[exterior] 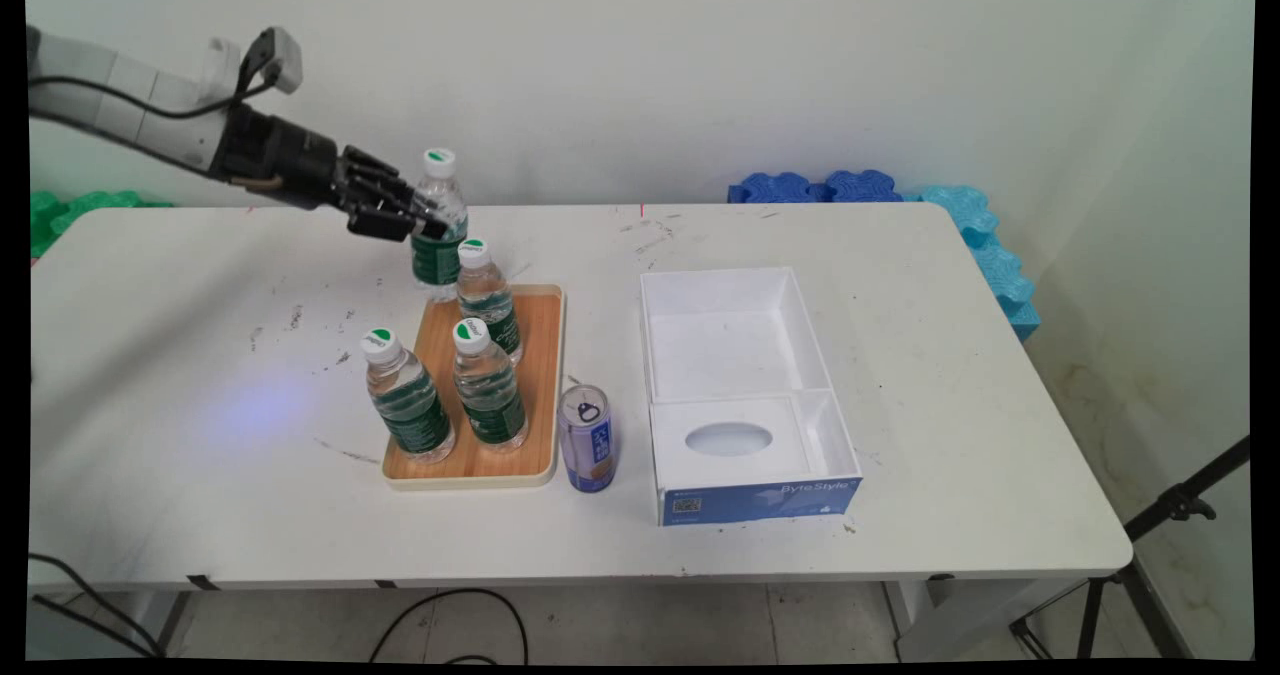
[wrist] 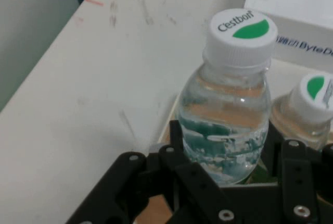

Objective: Place the picked object on the tray

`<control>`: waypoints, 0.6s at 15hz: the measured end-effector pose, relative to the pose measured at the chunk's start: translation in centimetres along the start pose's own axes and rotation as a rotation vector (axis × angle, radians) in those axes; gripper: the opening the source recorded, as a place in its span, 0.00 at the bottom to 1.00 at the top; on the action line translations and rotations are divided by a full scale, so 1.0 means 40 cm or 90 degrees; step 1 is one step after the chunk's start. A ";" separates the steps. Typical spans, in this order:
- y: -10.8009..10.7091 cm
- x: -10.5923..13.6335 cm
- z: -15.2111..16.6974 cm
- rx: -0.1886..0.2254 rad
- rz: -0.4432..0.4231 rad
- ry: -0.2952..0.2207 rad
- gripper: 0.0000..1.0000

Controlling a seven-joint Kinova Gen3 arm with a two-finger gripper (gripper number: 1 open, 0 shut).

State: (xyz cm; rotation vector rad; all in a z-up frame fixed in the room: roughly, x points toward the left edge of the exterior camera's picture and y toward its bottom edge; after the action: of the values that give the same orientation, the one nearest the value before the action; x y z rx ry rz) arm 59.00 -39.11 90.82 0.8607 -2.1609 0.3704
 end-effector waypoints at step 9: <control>0.053 -0.096 0.047 0.016 -0.014 0.001 0.00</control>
State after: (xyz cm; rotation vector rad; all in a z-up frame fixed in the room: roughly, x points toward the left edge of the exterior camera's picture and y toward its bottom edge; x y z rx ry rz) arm 58.34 -36.73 86.70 0.8973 -2.1476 0.3876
